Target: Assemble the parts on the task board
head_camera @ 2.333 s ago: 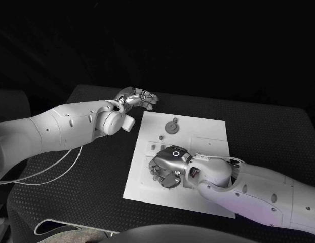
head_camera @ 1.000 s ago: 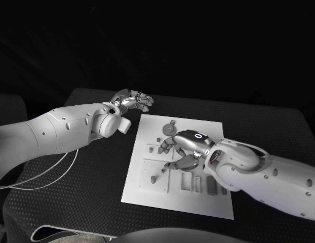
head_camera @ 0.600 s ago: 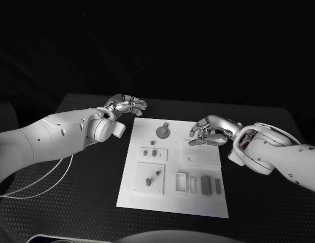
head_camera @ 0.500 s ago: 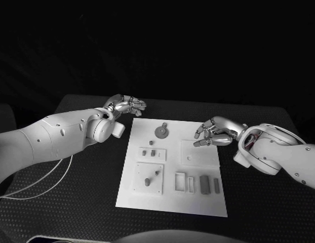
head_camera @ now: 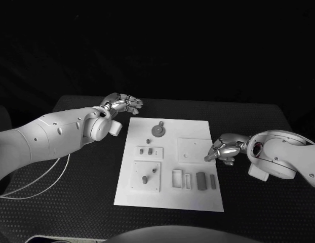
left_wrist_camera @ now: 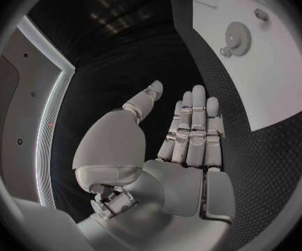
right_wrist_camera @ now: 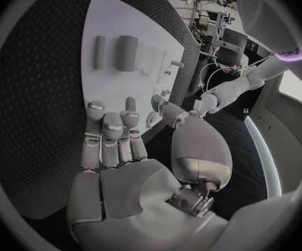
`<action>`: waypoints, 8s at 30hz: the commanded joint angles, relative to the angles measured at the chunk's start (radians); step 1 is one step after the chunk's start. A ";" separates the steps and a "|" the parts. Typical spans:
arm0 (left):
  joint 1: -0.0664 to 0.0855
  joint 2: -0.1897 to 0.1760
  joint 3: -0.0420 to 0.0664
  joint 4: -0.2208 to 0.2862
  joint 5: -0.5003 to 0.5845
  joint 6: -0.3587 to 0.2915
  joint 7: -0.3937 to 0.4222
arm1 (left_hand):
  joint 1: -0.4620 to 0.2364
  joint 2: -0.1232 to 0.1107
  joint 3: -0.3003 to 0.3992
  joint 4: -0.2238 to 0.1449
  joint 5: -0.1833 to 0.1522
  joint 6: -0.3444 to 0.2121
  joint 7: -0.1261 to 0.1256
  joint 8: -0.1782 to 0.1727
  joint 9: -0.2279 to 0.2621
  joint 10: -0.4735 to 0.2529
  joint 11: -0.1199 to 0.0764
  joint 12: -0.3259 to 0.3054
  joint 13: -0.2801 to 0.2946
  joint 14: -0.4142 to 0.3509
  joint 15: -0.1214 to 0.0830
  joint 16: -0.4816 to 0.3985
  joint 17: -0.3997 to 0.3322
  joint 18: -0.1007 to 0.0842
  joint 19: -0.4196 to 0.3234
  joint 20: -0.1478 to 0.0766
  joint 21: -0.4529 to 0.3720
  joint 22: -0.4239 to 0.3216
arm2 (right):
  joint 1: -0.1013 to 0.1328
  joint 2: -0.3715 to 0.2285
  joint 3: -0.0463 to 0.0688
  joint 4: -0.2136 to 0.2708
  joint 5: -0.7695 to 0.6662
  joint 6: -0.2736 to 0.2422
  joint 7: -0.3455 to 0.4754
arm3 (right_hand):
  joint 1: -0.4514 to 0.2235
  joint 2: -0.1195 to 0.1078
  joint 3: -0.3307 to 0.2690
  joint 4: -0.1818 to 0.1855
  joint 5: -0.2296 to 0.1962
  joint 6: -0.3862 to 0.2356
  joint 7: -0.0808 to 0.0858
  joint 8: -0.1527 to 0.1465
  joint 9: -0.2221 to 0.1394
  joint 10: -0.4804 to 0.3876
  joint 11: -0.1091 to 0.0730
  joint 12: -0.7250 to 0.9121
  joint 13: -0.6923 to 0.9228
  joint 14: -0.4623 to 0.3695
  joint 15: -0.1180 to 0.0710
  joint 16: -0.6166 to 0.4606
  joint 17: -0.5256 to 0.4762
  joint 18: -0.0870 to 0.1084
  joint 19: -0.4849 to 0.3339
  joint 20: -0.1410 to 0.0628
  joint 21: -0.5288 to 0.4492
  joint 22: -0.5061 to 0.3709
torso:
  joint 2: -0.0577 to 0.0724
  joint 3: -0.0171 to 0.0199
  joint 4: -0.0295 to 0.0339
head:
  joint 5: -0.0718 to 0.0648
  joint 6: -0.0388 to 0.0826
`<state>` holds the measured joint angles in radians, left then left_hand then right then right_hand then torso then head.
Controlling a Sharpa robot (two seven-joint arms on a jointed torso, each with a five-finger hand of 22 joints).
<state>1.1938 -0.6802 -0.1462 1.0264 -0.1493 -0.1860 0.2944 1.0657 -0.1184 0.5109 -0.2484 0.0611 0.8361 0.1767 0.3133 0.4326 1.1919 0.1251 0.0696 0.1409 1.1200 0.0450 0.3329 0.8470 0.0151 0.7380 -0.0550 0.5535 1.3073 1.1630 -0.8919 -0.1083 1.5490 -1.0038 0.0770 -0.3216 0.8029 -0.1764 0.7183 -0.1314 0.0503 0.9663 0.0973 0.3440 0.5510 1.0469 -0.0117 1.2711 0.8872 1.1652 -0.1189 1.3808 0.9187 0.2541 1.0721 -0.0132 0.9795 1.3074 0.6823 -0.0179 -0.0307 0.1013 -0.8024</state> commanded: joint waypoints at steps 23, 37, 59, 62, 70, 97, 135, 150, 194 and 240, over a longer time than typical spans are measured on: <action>-0.002 0.001 0.000 0.012 0.009 0.030 0.005 | -0.016 0.004 -0.005 0.014 -0.005 -0.002 0.005 0.007 -0.002 0.003 0.000 0.002 -0.002 0.003 0.001 -0.006 0.002 0.002 0.000 0.002 -0.008 0.018 | -0.006 0.078 -0.067 0.011 0.030 0.076 -0.196 | -0.190 0.034 -0.086 -0.024 -0.002 -0.011 0.011 -0.026 -0.001 -0.008 0.008 0.010 0.023 0.000 0.010 0.001 0.032 0.008 -0.025 -0.011 0.037 0.017 | -0.014 -0.0040 -0.0054 | -0.016 -0.024; -0.002 -0.005 0.000 0.019 0.009 0.032 0.006 | -0.018 0.004 -0.005 0.015 -0.005 -0.003 0.005 0.008 -0.002 0.003 0.000 0.002 -0.002 0.002 0.001 -0.007 0.002 0.002 -0.001 0.002 -0.009 0.018 | -0.023 0.118 -0.092 -0.012 -0.012 0.098 -0.225 | -0.196 0.030 -0.087 -0.035 -0.002 -0.009 0.010 -0.027 0.001 -0.009 0.007 0.008 0.024 0.001 0.009 -0.001 0.034 0.008 -0.026 -0.014 0.039 0.016 | -0.013 -0.0044 -0.0078 | -0.013 -0.031; -0.002 -0.003 0.000 0.022 0.009 0.035 0.003 | -0.020 0.004 -0.005 0.017 -0.005 -0.003 0.005 0.008 -0.002 0.003 0.000 0.002 -0.002 0.002 0.001 -0.008 0.003 0.002 -0.001 0.002 -0.009 0.018 | -0.038 0.190 -0.102 -0.054 -0.027 0.021 -0.218 | -0.199 0.037 -0.088 -0.059 -0.002 -0.007 0.009 -0.030 0.003 -0.007 0.006 0.007 0.027 0.003 0.008 -0.003 0.040 0.008 -0.025 -0.018 0.043 0.013 | -0.013 -0.0056 -0.0073 | -0.017 -0.032; -0.002 -0.003 0.000 0.021 0.009 0.035 0.002 | -0.020 0.004 -0.005 0.017 -0.005 -0.003 0.005 0.008 -0.002 0.003 0.000 0.002 -0.002 0.002 0.001 -0.008 0.003 0.002 -0.001 0.002 -0.009 0.018 | -0.038 0.193 -0.103 -0.057 -0.024 0.020 -0.215 | -0.186 0.056 -0.075 -0.066 -0.002 -0.003 0.008 -0.029 0.004 -0.005 0.006 0.007 0.028 0.005 0.007 -0.004 0.042 0.008 -0.024 -0.019 0.044 0.012 | -0.013 -0.0056 -0.0081 | -0.017 -0.032; -0.002 -0.003 0.000 0.022 0.009 0.035 0.001 | -0.020 0.004 -0.005 0.018 -0.005 -0.004 0.005 0.008 -0.003 0.003 0.000 0.002 -0.002 0.002 0.001 -0.008 0.003 0.002 -0.001 0.002 -0.009 0.018 | -0.038 0.188 -0.103 -0.054 0.016 0.000 -0.211 | -0.103 0.100 0.054 -0.085 -0.002 0.025 0.001 -0.023 0.007 0.012 -0.001 0.006 0.029 0.016 0.002 -0.007 0.046 0.008 -0.018 -0.020 0.049 0.009 | -0.013 -0.0065 -0.0089 | -0.017 -0.032; -0.002 -0.008 0.000 0.026 0.009 0.033 0.000 | -0.017 0.004 -0.004 0.017 -0.004 -0.004 0.004 0.009 -0.003 0.003 0.000 0.002 -0.002 0.003 0.001 -0.008 0.003 0.003 -0.001 0.001 -0.010 0.019 | -0.003 0.174 -0.102 0.026 0.166 -0.025 -0.212 | -0.172 0.074 0.060 -0.081 -0.001 0.072 -0.012 -0.023 0.001 0.052 -0.013 -0.009 0.030 0.039 -0.007 -0.018 0.053 0.008 -0.006 -0.013 0.062 0.004 | -0.012 -0.0049 -0.0101 | -0.011 -0.022; -0.002 -0.009 0.000 0.028 0.009 0.037 -0.001 | -0.019 0.004 -0.005 0.019 -0.004 -0.005 0.005 0.009 -0.003 0.003 0.000 0.002 -0.002 0.003 0.001 -0.009 0.004 0.003 -0.001 0.001 -0.009 0.019 | -0.028 0.271 -0.104 -0.059 0.126 -0.005 -0.218 | -0.211 0.050 0.039 -0.071 -0.002 0.066 -0.010 -0.033 -0.002 0.044 -0.011 -0.016 0.037 0.033 -0.007 -0.024 0.058 0.008 -0.014 -0.015 0.061 0.001 | -0.011 -0.0050 -0.0103 | -0.005 -0.031; -0.002 -0.010 0.000 0.028 0.009 0.037 -0.001 | -0.019 0.004 -0.005 0.020 -0.004 -0.005 0.005 0.009 -0.004 0.003 0.000 0.002 -0.002 0.003 0.001 -0.009 0.005 0.003 -0.001 0.001 -0.009 0.019 | -0.029 0.271 -0.105 -0.059 0.109 0.005 -0.220 | -0.233 -0.015 -0.004 -0.073 -0.002 0.048 -0.004 -0.043 -0.003 0.028 -0.005 -0.025 0.042 0.021 -0.002 -0.032 0.062 0.008 -0.024 -0.015 0.058 -0.003 | -0.011 -0.0053 -0.0108 | -0.002 -0.033; -0.002 -0.009 0.000 0.026 0.009 0.040 -0.004 | -0.020 0.005 -0.005 0.022 -0.004 -0.007 0.005 0.010 -0.004 0.003 0.000 0.002 -0.003 0.003 0.001 -0.010 0.005 0.003 -0.001 0.002 -0.010 0.019 | -0.033 0.257 -0.106 -0.028 -0.098 0.029 -0.188 | -0.071 -0.022 -0.107 -0.133 -0.001 0.061 -0.007 -0.039 0.008 0.038 -0.009 -0.028 0.054 0.028 -0.005 -0.040 0.071 0.008 -0.022 -0.013 0.059 -0.017 | -0.011 -0.0050 -0.0109 | -0.006 -0.030; -0.002 -0.010 0.000 0.024 0.009 0.040 -0.003 | -0.022 0.007 -0.005 0.025 -0.004 -0.007 0.005 0.011 -0.005 0.003 0.000 0.002 -0.003 0.003 0.001 -0.011 0.006 0.003 -0.001 0.002 -0.010 0.019 | -0.034 0.208 -0.110 -0.003 -0.094 -0.089 -0.109 | -0.090 -0.061 -0.042 -0.056 0.002 0.080 -0.014 -0.047 0.000 0.064 -0.016 -0.042 0.056 0.051 -0.012 -0.053 0.073 0.008 -0.003 -0.024 0.061 -0.031 | -0.011 -0.0042 -0.0112 | -0.009 -0.027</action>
<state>1.1916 -0.6913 -0.1466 1.0494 -0.1456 -0.1598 0.2840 1.0538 -0.1144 0.5062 -0.2283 0.0611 0.8325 0.1802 0.3205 0.4293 1.1919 0.1250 0.0696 0.1393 1.1200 0.0450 0.3251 0.8520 0.0151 0.7380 -0.0550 0.5496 1.3074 1.1280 -0.6732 -0.2174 1.5446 -1.1482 0.0251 -0.4664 0.7115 -0.2286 0.6766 -0.1913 0.0503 1.0500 0.0799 0.2957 0.5498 1.1080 -0.0323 1.2350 0.9417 1.2136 -0.1283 1.3311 0.9903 0.2448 1.0682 -0.0377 1.0370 1.2773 0.6713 -0.0223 -0.0418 0.0941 -0.8318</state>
